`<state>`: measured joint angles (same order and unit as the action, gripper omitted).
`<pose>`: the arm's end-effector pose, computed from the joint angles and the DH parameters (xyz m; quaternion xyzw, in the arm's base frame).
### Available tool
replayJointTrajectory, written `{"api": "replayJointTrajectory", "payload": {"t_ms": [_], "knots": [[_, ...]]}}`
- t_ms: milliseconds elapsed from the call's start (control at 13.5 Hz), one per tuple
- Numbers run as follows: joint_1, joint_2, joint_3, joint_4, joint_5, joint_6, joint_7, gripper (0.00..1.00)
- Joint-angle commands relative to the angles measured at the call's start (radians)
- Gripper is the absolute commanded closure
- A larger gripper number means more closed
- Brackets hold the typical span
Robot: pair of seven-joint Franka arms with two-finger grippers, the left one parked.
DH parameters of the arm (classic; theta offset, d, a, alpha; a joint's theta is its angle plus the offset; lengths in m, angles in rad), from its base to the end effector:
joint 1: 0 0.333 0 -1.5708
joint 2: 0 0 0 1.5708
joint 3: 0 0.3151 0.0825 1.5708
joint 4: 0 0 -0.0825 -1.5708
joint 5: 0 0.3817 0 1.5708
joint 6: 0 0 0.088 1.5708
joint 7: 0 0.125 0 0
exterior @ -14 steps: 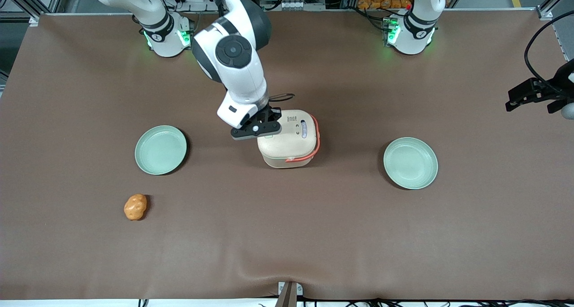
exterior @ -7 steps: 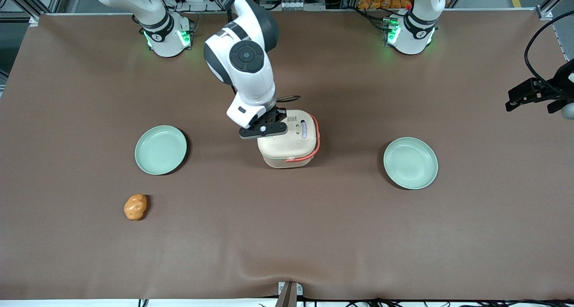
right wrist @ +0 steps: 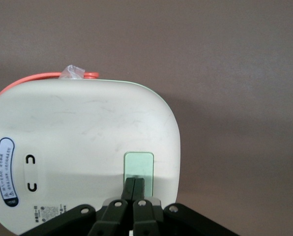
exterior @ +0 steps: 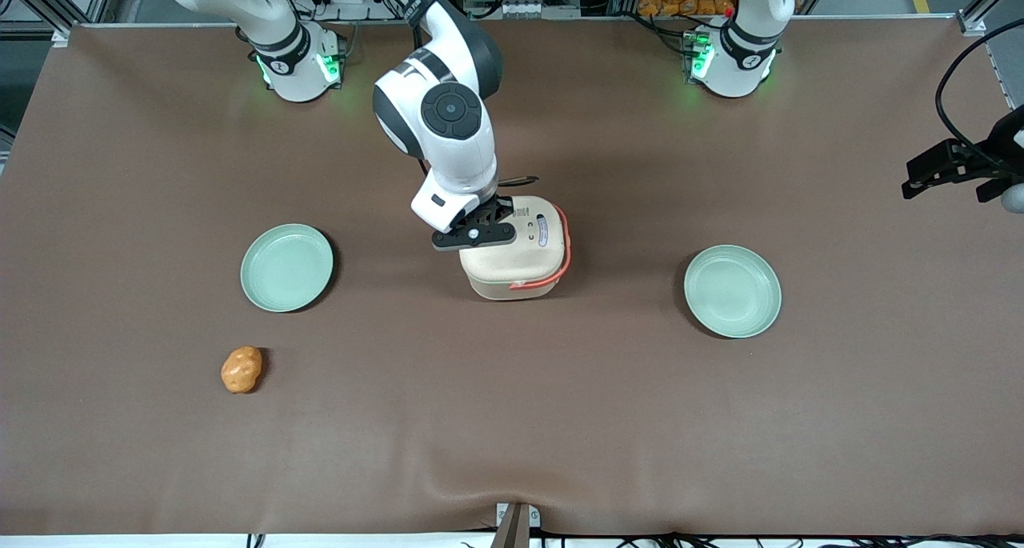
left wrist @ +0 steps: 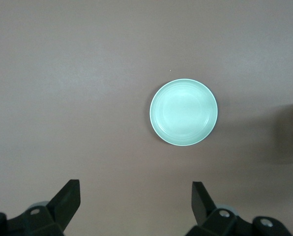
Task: Press rice cooker button with right arm
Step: 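Lower the closed right gripper and press the green button down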
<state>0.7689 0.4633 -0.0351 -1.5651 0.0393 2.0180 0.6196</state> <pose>0.5012 0.4599 0.3577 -0.9987 -0.0503 0.0101 0.0045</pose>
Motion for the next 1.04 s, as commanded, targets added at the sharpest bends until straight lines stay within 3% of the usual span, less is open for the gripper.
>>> {"api": "replayJointTrajectory", "payload": {"t_ms": [0,963], "knots": [[0.007,0.020,-0.009,0.016,-0.010,0.014,0.022,1.00],[-0.002,0.063,-0.011,0.011,-0.010,0.045,0.043,1.00]]}}
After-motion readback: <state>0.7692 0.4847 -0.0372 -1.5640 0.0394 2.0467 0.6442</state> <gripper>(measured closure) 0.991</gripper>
